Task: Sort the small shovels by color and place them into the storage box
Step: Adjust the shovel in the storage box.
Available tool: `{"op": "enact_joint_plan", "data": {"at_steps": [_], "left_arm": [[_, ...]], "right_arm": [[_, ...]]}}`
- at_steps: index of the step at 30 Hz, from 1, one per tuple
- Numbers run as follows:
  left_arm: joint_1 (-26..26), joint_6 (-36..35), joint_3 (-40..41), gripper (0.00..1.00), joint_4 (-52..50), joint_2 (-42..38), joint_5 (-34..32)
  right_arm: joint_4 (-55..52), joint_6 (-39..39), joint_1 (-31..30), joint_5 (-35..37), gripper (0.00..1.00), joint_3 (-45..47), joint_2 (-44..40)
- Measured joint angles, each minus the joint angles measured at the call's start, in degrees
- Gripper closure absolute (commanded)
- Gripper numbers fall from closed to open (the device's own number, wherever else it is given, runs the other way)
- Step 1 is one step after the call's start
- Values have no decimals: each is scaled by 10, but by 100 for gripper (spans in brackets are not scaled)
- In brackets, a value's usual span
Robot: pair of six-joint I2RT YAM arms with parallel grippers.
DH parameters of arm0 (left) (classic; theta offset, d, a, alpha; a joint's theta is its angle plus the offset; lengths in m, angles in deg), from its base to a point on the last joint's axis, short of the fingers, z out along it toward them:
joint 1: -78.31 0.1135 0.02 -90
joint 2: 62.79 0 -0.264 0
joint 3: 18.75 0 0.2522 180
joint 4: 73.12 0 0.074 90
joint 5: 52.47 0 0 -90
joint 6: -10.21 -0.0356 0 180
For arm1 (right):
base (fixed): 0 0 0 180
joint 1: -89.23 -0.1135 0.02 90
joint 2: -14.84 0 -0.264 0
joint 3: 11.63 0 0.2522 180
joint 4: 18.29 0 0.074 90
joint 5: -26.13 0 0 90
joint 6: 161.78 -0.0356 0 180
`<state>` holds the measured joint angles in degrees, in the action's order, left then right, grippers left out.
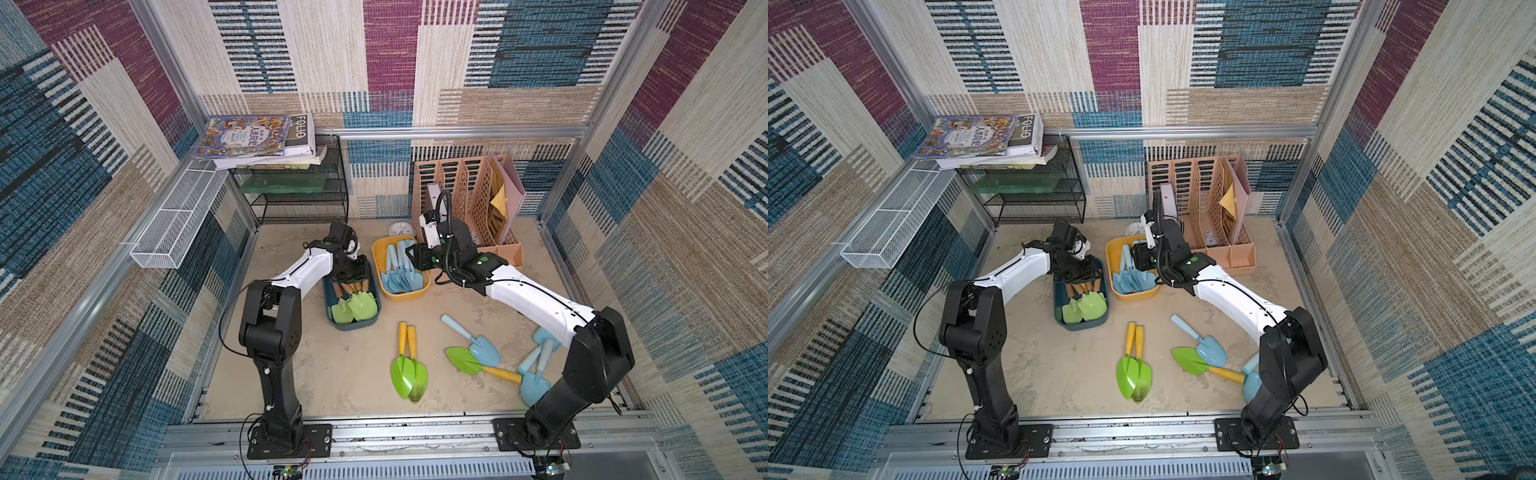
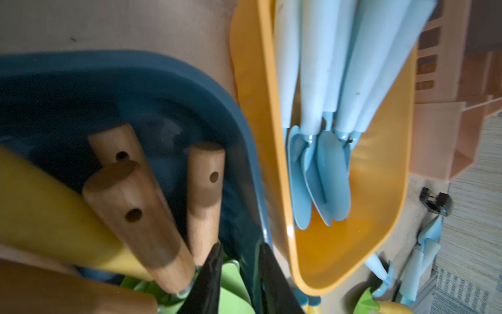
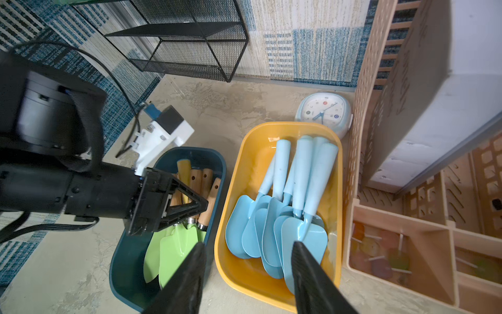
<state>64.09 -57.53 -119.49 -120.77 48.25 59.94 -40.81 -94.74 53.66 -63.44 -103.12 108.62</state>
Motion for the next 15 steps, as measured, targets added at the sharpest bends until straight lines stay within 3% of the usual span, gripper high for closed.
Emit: {"op": "enact_joint_plan", "data": {"at_steps": [7, 15], "left_arm": [[0, 11, 3, 71, 3, -84, -9], [0, 47, 108, 69, 29, -204, -104]], "right_arm": [[-6, -10, 26, 8, 47, 35, -20], [-48, -19, 64, 15, 46, 111, -48]]}}
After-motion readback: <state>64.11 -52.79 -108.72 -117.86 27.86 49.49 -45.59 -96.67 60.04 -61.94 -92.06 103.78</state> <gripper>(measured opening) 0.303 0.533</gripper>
